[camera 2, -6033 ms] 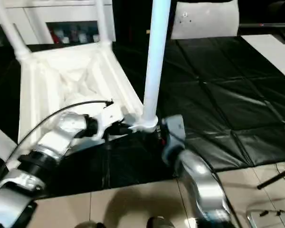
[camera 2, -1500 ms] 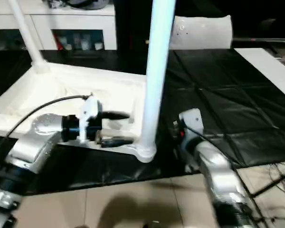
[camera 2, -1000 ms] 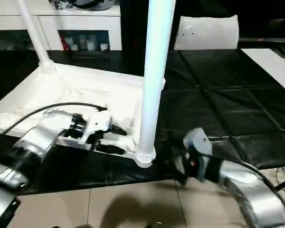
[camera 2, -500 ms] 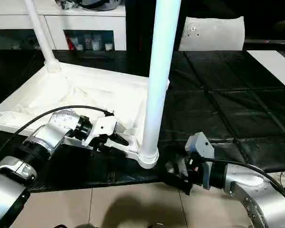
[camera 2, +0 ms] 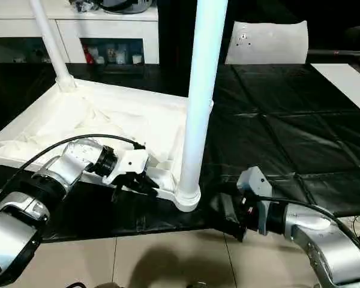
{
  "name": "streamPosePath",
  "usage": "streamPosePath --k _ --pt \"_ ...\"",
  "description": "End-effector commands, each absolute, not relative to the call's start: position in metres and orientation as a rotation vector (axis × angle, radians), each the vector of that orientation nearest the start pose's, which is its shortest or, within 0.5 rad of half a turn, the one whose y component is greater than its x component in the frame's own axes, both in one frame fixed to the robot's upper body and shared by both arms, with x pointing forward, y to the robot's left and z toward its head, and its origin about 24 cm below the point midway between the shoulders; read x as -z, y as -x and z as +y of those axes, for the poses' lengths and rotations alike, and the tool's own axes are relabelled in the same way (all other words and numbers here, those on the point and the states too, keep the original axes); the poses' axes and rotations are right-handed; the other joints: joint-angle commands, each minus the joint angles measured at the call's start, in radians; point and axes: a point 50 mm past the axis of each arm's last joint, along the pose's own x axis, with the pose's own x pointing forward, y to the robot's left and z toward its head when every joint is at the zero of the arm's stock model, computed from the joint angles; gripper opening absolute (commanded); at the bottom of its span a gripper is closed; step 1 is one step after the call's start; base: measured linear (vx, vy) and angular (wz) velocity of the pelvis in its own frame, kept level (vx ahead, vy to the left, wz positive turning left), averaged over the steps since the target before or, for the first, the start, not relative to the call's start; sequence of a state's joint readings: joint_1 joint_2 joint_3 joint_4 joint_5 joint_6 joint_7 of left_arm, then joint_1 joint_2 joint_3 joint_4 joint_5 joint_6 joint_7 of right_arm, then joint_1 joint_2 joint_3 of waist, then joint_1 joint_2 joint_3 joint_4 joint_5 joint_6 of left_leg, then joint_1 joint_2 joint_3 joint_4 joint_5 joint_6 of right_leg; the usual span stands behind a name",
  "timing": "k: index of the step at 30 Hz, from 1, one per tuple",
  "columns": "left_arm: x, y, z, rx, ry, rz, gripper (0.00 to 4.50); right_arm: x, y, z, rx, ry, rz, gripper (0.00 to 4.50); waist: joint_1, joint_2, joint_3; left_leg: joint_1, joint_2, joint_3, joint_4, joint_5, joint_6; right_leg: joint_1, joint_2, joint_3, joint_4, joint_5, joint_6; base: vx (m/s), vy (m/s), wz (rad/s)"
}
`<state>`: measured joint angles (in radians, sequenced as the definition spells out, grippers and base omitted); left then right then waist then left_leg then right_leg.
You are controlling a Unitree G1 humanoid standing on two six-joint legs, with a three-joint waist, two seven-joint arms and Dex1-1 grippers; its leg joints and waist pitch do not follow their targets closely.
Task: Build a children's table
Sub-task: Rotate leg to tighten
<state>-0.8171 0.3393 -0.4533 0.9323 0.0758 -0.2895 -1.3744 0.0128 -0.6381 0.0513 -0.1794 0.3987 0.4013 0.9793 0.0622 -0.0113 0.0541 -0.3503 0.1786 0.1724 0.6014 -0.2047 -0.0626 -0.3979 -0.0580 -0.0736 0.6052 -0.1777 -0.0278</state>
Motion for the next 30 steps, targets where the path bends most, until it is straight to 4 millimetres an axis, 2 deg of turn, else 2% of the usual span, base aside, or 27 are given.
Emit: streamPosePath --k 1,4,8,10,15,16,18,21,22,23,25,27,30 --pt "-0.066 -0.333 0.116 1.636 -0.729 0.401 0.07 -0.067 -0.222 -0.195 -1.072 0.101 0.375 4.5 0.007 -0.006 -0.061 -0.003 0.04 -0.017 -0.063 -0.173 0.066 0.058 -0.085 0.046 -0.107 -0.414 -0.102 0.0 0.0 0.0" --pt "-0.066 -0.335 0.118 1.623 -0.732 0.404 0.07 -0.071 -0.223 -0.19 -1.098 0.085 0.353 4.5 0.007 -0.008 -0.063 -0.005 0.039 -0.017 -0.063 -0.163 0.07 0.06 -0.083 0.046 -0.105 -0.394 -0.106 0.0 0.0 0.0" --pt "-0.066 -0.336 0.123 1.591 -0.719 0.422 0.07 -0.076 -0.223 -0.185 -1.109 0.083 0.322 4.5 0.007 -0.003 -0.062 -0.003 0.042 -0.018 -0.065 -0.168 0.069 0.059 -0.085 0.047 -0.103 -0.381 -0.119 0.0 0.0 0.0" --pt "-0.066 -0.339 0.127 1.528 -0.633 0.45 0.07 -0.083 -0.225 -0.181 -1.099 0.078 0.284 4.5 0.006 0.0 -0.06 -0.003 0.042 -0.018 -0.066 -0.175 0.063 0.058 -0.085 0.046 -0.103 -0.396 -0.119 0.0 0.0 0.0" --pt "-0.061 -0.345 0.135 1.341 -0.499 0.501 0.07 -0.086 -0.233 -0.174 -1.048 0.093 0.234 4.5 -0.002 -0.004 -0.06 -0.004 0.038 -0.018 -0.064 -0.173 0.052 0.058 -0.084 0.044 -0.104 -0.43 -0.109 0.0 0.0 0.0" --pt "-0.06 -0.345 0.136 1.31 -0.485 0.505 0.07 -0.087 -0.235 -0.172 -1.036 0.097 0.227 4.5 -0.006 -0.004 -0.061 -0.008 0.037 -0.02 -0.064 -0.165 0.051 0.06 -0.084 0.043 -0.103 -0.423 -0.108 0.0 0.0 0.0" --pt "-0.057 -0.346 0.139 1.249 -0.481 0.517 0.07 -0.086 -0.238 -0.17 -1.023 0.103 0.224 4.5 -0.012 -0.007 -0.062 -0.008 0.037 -0.019 -0.063 -0.16 0.053 0.06 -0.082 0.044 -0.102 -0.408 -0.11 0.0 0.0 0.0" --pt "-0.054 -0.346 0.144 1.178 -0.49 0.544 0.07 -0.087 -0.243 -0.168 -1.003 0.114 0.216 4.5 -0.021 -0.003 -0.064 -0.01 0.036 -0.017 -0.06 -0.148 0.064 0.06 -0.08 0.045 -0.098 -0.361 -0.13 0.0 0.0 0.0" --pt "-0.053 -0.347 0.146 1.149 -0.504 0.555 0.07 -0.087 -0.245 -0.167 -0.996 0.118 0.211 4.5 -0.022 -0.012 -0.065 -0.01 0.036 -0.016 -0.059 -0.143 0.067 0.062 -0.08 0.046 -0.098 -0.357 -0.129 0.0 0.0 0.0" --pt "-0.053 -0.347 0.148 1.126 -0.516 0.561 0.07 -0.088 -0.246 -0.167 -0.989 0.121 0.208 4.5 -0.02 -0.005 -0.065 -0.01 0.038 -0.017 -0.06 -0.129 0.07 0.061 -0.081 0.046 -0.094 -0.341 -0.136 0.0 0.0 0.0" --pt "-0.055 -0.347 0.15 1.082 -0.524 0.571 0.07 -0.088 -0.249 -0.168 -0.977 0.123 0.204 4.5 -0.021 -0.006 -0.066 -0.011 0.04 -0.017 -0.061 -0.125 0.071 0.062 -0.081 0.047 -0.089 -0.317 -0.144 0.0 0.0 0.0" --pt "-0.056 -0.347 0.151 1.06 -0.532 0.576 0.07 -0.088 -0.25 -0.168 -0.968 0.124 0.202 4.5 -0.022 -0.005 -0.064 -0.009 0.041 -0.016 -0.061 -0.128 0.07 0.059 -0.082 0.047 -0.092 -0.329 -0.147 0.0 0.0 0.0" --pt "-0.06 -0.345 0.148 1.056 -0.547 0.562 0.07 -0.087 -0.252 -0.168 -0.955 0.126 0.201 4.5 -0.022 -0.005 -0.061 -0.007 0.041 -0.016 -0.062 -0.147 0.067 0.056 -0.083 0.046 -0.098 -0.376 -0.134 0.0 0.0 0.0"
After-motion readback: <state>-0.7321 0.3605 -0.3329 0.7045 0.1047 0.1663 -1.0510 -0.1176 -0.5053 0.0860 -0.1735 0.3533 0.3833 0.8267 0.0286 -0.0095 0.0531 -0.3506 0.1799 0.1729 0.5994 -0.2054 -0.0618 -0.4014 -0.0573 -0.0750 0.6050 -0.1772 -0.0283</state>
